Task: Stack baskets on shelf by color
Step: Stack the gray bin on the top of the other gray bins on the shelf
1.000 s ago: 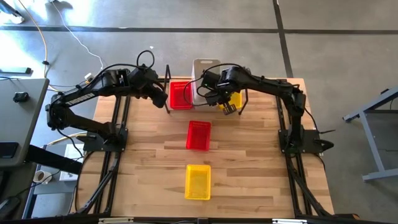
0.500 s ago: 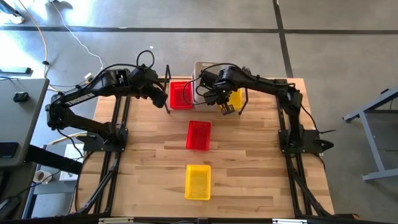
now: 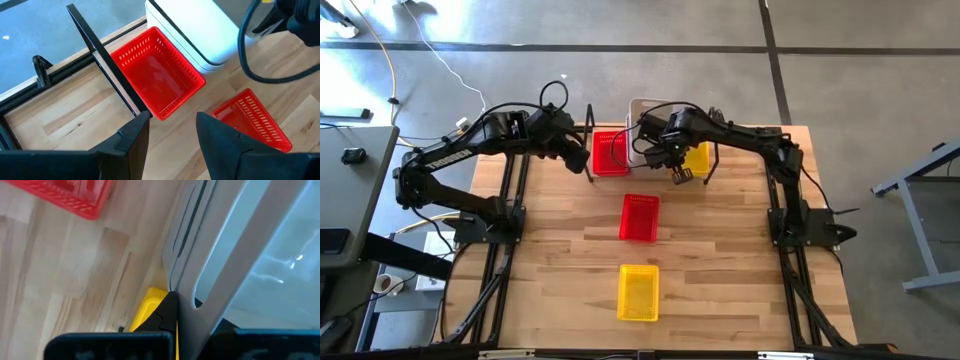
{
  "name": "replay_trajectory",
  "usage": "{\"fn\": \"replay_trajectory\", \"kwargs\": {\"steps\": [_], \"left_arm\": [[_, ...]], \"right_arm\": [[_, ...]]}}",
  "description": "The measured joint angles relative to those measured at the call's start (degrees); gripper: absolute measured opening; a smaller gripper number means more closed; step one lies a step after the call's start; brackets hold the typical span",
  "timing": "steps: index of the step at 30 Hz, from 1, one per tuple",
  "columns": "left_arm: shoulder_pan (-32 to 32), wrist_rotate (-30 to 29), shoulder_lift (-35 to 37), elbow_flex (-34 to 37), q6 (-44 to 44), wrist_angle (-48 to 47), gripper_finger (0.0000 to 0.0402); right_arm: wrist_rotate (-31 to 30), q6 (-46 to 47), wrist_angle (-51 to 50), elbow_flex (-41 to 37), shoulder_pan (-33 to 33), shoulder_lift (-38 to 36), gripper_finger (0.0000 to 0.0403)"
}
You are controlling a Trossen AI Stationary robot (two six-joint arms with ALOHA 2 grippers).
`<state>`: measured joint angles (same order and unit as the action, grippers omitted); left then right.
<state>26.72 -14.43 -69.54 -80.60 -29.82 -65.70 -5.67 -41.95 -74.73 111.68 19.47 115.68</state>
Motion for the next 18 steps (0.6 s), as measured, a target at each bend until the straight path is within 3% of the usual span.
{"fn": "replay_trajectory", "kwargs": {"steps": [13, 18], "left_arm": [[0.0, 0.1, 0.0, 0.0, 0.0, 0.0, 0.0152], [0.0, 0.1, 0.0, 0.0, 0.0, 0.0, 0.0152]], "right_arm": [[-0.1, -0.4, 0.2, 0.0, 0.9, 0.0, 0.0001], [-0.3, 0.9, 0.2, 0.0, 0.9, 0.1, 0.0026]]}}
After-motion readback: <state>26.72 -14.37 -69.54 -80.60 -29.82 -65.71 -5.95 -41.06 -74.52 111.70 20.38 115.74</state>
